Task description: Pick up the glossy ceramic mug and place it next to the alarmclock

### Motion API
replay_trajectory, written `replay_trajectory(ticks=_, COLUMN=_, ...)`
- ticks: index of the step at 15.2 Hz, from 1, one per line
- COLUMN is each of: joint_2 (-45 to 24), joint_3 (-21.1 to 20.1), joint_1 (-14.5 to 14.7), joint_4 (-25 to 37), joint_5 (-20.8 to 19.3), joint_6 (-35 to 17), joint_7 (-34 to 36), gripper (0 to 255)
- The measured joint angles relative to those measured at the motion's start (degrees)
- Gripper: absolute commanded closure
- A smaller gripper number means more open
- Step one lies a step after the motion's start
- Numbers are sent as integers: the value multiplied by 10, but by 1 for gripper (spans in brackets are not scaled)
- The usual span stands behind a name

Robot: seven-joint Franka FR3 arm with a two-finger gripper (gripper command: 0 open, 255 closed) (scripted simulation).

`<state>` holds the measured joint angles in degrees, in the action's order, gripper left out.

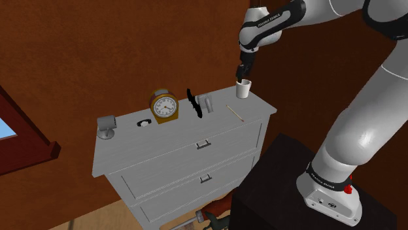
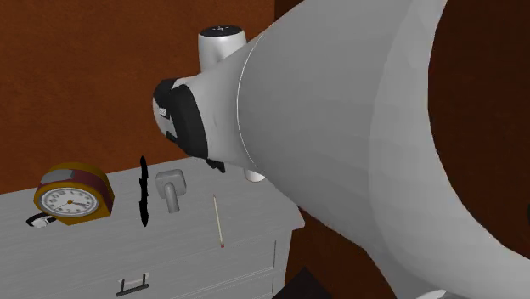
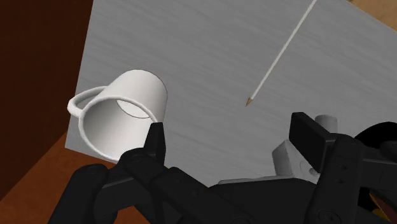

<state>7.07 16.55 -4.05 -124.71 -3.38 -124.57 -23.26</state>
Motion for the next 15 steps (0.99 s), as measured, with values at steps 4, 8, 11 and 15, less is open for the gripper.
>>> replay_trajectory(ticks=4, joint_2=-85, joint_3=16, joint_1=-9, joint_4=51, joint_5=29, joint_6=-24, joint_7=-39, gripper=0)
replay_trajectory(ticks=8, joint_2=-161, joint_3=25, joint_1=-26, joint_4=99, joint_5=59, joint_6=-41, joint_7=-80, gripper=0)
replay_trajectory(ticks=11, joint_2=-181, joint_3=23, joint_1=-28, joint_4=97, joint_5=68, joint_6=-59, joint_7=-85, gripper=0)
replay_trajectory(ticks=15, joint_2=-200, joint_3=22, joint_1=-32, joint_4=91, joint_5=77, joint_6=-84, joint_7=-92, gripper=0)
